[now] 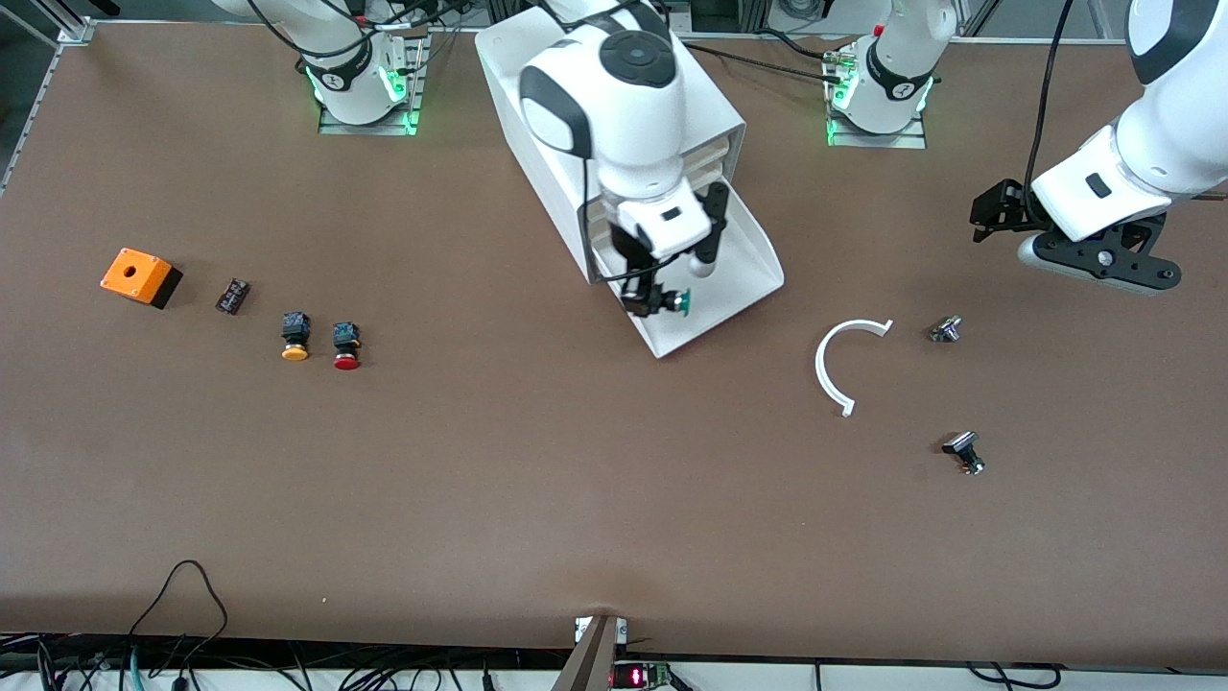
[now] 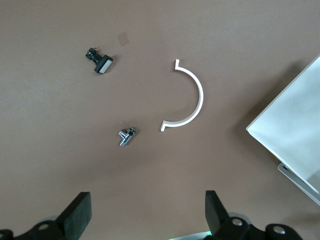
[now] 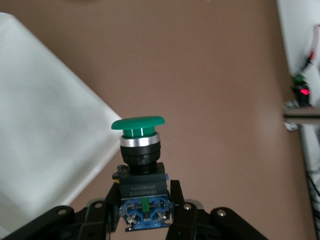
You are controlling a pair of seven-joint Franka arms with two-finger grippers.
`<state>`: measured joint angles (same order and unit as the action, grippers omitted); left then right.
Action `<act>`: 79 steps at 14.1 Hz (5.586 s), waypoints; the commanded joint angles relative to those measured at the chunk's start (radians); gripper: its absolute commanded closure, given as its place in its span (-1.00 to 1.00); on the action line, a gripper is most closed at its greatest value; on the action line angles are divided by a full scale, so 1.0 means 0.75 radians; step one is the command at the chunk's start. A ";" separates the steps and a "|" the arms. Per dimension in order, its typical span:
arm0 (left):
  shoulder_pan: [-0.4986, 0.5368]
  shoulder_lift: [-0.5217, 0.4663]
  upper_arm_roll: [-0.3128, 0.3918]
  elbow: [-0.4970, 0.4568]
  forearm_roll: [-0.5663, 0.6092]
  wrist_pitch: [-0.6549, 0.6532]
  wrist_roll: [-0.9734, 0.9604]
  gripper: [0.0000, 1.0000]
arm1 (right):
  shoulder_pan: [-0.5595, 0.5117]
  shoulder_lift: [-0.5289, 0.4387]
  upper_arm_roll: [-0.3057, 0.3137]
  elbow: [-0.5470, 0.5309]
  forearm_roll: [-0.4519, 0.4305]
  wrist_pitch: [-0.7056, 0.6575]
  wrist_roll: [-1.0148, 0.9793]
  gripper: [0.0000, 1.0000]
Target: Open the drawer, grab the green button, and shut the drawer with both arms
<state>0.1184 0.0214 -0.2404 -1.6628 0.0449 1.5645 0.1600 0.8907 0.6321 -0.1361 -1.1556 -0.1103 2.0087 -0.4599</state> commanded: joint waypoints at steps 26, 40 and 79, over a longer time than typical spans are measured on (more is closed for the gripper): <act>-0.004 0.047 -0.029 0.112 0.002 -0.080 -0.025 -1.00 | -0.570 -0.160 -0.039 -1.122 0.123 0.565 0.658 0.27; -0.004 0.047 -0.029 0.112 0.002 -0.092 -0.027 -1.00 | -0.570 -0.252 -0.029 -0.979 0.127 0.407 0.748 -1.00; 0.069 0.014 -0.009 0.029 -0.064 0.023 -0.027 -1.00 | -1.228 -0.665 0.067 -0.457 0.118 -0.566 0.568 -1.00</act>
<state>0.1666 0.0554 -0.2470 -1.6191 0.0159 1.5811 0.1435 -0.0275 0.1832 -0.0905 -1.4540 -0.0129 1.5900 -0.0107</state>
